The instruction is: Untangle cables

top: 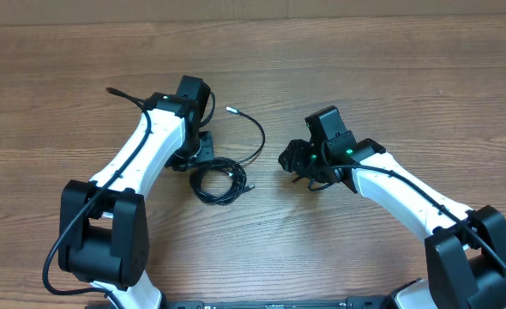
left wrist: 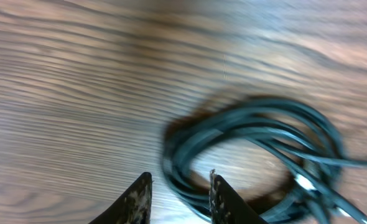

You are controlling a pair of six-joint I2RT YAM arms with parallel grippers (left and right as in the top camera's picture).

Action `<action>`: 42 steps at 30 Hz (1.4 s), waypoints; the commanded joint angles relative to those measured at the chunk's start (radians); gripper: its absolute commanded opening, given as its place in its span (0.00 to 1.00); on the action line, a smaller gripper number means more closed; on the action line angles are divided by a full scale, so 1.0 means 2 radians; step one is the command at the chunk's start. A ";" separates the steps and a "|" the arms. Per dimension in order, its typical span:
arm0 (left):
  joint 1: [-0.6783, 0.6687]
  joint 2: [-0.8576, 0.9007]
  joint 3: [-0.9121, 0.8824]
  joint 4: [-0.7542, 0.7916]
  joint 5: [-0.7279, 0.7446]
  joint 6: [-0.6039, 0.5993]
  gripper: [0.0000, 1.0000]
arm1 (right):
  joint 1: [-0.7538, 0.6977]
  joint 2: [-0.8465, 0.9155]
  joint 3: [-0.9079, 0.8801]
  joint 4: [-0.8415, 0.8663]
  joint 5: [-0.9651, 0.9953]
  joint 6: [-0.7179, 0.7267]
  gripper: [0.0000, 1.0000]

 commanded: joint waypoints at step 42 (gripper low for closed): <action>0.034 -0.004 -0.123 0.106 0.037 0.016 0.22 | 0.002 0.002 -0.003 0.001 0.005 0.000 0.56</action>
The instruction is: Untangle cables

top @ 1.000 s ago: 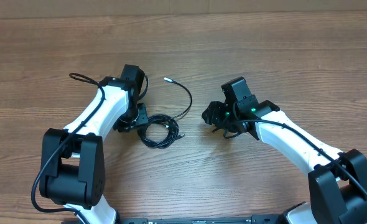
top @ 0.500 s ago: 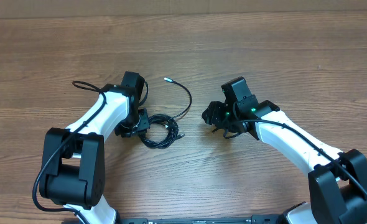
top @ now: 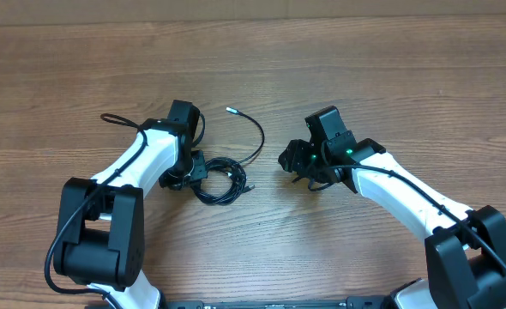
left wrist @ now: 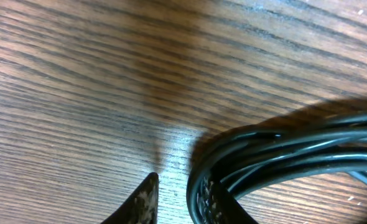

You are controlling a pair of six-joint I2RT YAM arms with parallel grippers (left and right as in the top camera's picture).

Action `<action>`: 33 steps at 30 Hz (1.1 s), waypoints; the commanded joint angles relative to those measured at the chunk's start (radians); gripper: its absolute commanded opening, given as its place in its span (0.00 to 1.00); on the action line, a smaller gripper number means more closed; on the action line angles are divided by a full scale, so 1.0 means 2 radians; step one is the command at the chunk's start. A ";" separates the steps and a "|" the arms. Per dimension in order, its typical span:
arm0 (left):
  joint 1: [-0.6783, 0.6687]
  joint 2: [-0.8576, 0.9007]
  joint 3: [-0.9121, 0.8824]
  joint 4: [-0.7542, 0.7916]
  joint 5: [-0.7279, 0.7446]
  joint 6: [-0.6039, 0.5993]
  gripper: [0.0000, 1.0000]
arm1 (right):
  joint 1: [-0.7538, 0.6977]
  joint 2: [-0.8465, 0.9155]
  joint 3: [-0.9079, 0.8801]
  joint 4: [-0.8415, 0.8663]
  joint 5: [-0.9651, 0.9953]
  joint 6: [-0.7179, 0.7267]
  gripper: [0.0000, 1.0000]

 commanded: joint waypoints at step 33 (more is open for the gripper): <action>0.025 0.001 -0.039 0.020 0.012 0.027 0.09 | 0.002 0.002 -0.003 0.001 0.005 0.000 0.56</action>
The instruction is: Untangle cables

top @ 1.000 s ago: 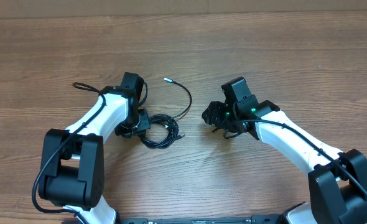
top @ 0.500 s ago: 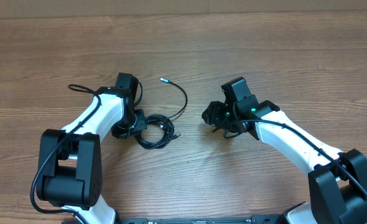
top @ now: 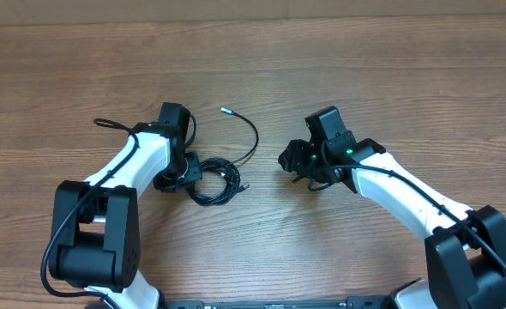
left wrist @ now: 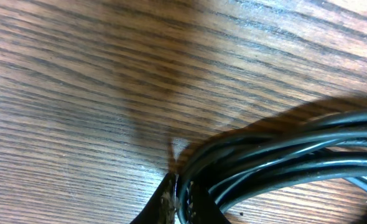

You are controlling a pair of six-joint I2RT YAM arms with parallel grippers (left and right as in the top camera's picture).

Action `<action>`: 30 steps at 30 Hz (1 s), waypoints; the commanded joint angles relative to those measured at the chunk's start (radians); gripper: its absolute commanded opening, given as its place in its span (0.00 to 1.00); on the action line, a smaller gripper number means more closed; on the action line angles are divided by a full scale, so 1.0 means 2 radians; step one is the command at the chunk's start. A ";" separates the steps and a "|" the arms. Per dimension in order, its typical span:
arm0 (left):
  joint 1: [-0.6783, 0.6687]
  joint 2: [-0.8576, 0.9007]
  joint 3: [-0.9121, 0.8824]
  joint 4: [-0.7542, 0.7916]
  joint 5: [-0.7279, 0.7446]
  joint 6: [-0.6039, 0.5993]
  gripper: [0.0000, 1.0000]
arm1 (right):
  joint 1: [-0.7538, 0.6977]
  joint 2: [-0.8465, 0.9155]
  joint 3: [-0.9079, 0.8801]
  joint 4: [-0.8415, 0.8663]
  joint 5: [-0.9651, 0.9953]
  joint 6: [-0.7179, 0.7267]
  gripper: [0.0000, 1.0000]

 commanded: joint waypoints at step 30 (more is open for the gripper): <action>-0.041 0.008 -0.068 0.090 0.145 0.080 0.06 | 0.002 0.002 -0.003 0.003 0.005 0.000 0.57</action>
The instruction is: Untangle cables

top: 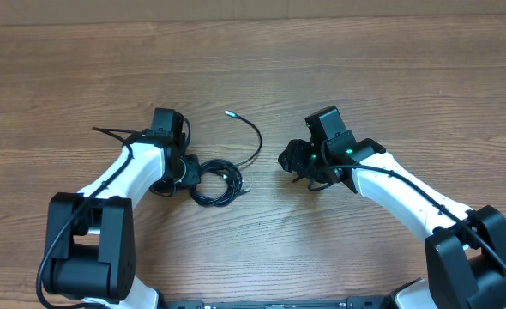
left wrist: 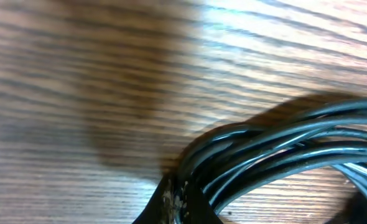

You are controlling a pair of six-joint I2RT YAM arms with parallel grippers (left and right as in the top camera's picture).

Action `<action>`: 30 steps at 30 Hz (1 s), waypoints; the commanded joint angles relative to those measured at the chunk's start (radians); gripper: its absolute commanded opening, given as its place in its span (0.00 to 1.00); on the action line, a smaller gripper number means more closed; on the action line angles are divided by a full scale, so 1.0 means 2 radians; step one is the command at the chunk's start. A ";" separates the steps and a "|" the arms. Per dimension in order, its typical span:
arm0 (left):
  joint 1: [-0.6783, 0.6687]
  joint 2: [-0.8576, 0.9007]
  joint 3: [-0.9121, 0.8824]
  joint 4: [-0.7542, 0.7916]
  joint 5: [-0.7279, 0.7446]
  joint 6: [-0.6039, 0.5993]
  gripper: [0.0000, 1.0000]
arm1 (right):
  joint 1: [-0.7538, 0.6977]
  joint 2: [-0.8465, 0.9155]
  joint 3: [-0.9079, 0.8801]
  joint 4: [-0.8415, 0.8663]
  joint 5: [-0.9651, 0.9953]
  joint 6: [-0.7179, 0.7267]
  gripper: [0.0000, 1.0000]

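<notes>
A tangled coil of black cable (top: 216, 183) lies on the wooden table left of centre, with one loose strand curving up to a small plug tip (top: 229, 112). My left gripper (top: 189, 172) is shut on the coil's left edge. In the left wrist view the black strands (left wrist: 277, 155) run right out of the pinched fingertips (left wrist: 171, 202). My right gripper (top: 291, 160) hovers right of the coil, apart from it; whether it is open or shut cannot be told.
The wooden table (top: 364, 69) spreads all around. A thin black cable (top: 107, 132) belonging to the left arm sticks out to the far left. The right arm (top: 407, 193) crosses the lower right.
My left gripper, still shut on the coil's edge, has shifted slightly left, and the coil and its loose strand came along. The right arm has not moved.
At first my left gripper stood open just beside the coil's left edge. Then it was lower, with its fingers either side of the strands. Then it was shut on them. Since that moment the coil has moved a little leftward with the gripper.
</notes>
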 commanded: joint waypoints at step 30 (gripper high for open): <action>-0.081 0.036 -0.021 0.047 0.111 0.061 0.04 | 0.053 0.002 -0.003 0.079 -0.018 0.013 0.78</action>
